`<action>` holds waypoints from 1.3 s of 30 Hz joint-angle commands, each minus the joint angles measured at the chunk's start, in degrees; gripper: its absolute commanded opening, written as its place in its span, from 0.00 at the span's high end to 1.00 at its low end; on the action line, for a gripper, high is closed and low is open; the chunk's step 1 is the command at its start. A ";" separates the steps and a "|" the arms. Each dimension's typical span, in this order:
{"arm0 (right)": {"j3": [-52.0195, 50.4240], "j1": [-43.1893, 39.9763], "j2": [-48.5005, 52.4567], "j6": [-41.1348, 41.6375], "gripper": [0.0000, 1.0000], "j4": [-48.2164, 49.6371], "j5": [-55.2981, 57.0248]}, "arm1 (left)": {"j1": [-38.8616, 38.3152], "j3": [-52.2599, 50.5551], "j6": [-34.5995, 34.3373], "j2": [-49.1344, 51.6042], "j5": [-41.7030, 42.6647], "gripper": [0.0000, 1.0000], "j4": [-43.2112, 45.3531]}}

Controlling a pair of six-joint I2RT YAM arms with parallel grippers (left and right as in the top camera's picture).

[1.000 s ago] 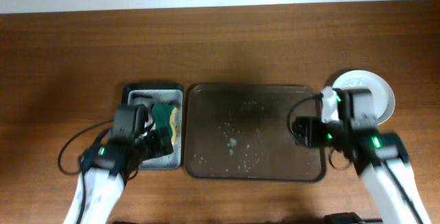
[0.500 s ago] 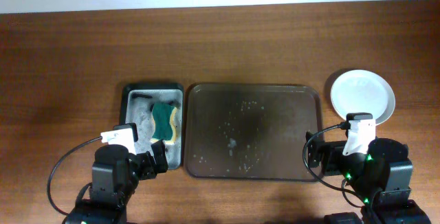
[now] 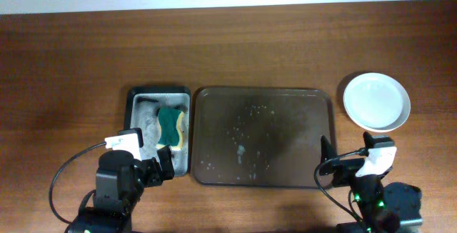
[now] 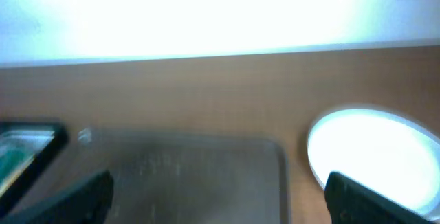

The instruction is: Clean dirty plates on tray and stack at the side

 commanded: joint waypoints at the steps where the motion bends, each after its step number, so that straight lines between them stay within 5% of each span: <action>1: -11.61 0.17 -8.20 0.22 0.01 11.87 0.66 | 0.13 -0.55 0.90 -0.20 -0.20 0.01 0.09; 6: -24.52 0.17 -8.79 0.22 0.01 42.60 0.70 | 0.13 -0.55 0.90 -0.20 -0.20 0.01 0.09; 8: -24.79 0.22 -8.79 0.20 0.01 40.89 0.68 | 0.13 -0.55 0.90 -0.20 -0.20 0.01 0.09; 11: -24.79 0.22 -8.79 -0.26 0.01 25.99 1.36 | 0.13 -0.55 0.90 -0.20 -0.20 0.01 0.09; 29: -24.79 0.22 -8.79 -0.22 0.01 25.90 0.92 | 0.13 -0.55 0.90 -0.33 -0.20 0.01 0.09; 32: -24.79 0.22 -8.79 -0.22 0.01 25.90 0.94 | 1.22 -2.51 0.92 -9.53 -3.93 0.01 -2.97; 37: -24.79 0.22 -8.79 -0.22 0.01 25.90 0.94 | 7.13 -21.70 0.92 -29.00 -3.37 0.01 14.95; 39: -24.79 0.22 -8.79 -0.22 0.01 25.90 0.94 | 7.26 -29.16 3.32 -32.83 -3.26 0.01 30.14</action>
